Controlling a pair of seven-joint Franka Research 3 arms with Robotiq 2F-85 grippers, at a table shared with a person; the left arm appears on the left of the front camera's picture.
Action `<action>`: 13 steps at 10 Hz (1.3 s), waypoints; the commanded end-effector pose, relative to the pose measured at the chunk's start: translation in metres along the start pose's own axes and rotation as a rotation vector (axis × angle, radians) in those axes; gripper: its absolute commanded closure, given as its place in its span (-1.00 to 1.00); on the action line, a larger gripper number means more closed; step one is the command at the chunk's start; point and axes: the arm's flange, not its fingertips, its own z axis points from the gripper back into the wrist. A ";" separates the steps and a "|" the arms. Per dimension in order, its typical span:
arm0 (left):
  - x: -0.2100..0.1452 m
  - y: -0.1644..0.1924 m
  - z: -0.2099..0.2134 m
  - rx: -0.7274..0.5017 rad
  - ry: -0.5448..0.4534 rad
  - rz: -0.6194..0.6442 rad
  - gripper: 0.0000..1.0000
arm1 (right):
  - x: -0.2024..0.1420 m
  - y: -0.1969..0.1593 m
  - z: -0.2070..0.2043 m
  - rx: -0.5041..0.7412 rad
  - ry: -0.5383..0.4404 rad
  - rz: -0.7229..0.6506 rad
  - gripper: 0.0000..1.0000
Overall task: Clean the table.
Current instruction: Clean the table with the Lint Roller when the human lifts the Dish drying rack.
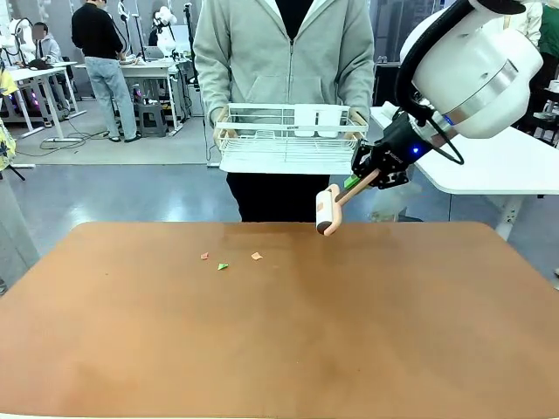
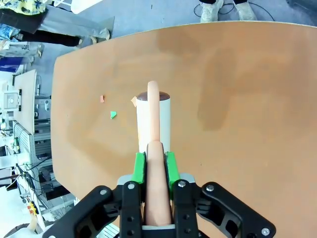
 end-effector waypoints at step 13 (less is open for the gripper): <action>-0.003 0.001 0.003 0.003 0.008 -0.010 -1.00 | 0.009 -0.029 -0.157 0.002 0.193 -0.147 0.59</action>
